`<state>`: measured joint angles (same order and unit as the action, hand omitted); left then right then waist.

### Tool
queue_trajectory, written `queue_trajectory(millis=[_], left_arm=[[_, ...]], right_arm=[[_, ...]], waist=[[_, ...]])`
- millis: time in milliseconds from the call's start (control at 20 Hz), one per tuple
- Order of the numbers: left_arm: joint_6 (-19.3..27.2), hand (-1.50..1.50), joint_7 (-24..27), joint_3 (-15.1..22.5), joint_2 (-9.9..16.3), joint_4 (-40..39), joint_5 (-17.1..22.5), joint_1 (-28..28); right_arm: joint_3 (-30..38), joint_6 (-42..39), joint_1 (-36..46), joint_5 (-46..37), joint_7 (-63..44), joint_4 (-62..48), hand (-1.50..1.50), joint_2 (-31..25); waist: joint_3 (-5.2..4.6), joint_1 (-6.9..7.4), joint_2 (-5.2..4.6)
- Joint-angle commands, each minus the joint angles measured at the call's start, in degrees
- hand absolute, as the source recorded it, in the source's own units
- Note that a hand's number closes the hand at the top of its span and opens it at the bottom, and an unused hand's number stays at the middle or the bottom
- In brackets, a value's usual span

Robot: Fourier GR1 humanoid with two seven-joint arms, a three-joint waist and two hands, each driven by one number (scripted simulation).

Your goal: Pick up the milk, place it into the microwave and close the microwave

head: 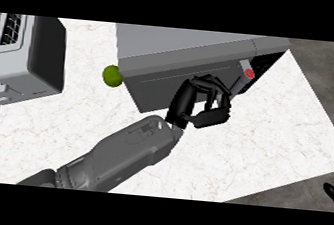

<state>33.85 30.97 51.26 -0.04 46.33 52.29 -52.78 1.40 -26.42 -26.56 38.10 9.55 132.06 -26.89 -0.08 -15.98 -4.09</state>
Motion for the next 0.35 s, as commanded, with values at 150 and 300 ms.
queue_trajectory(millis=[150, 300], left_arm=[[0.5, 1.5, 1.1, -3.7, 0.0, -6.2, 2.5, -4.0], [0.3, 1.5, 1.6, -2.7, 0.0, -6.9, 2.9, -3.5]], right_arm=[[-0.8, 0.3, 0.2, 1.2, -0.8, 1.0, -1.5, -0.3], [-0.4, -0.2, 0.8, 1.0, -0.9, 1.2, -1.5, -1.0]], waist=[[-0.08, -0.66, -0.96], [-0.06, -0.85, -1.05]])
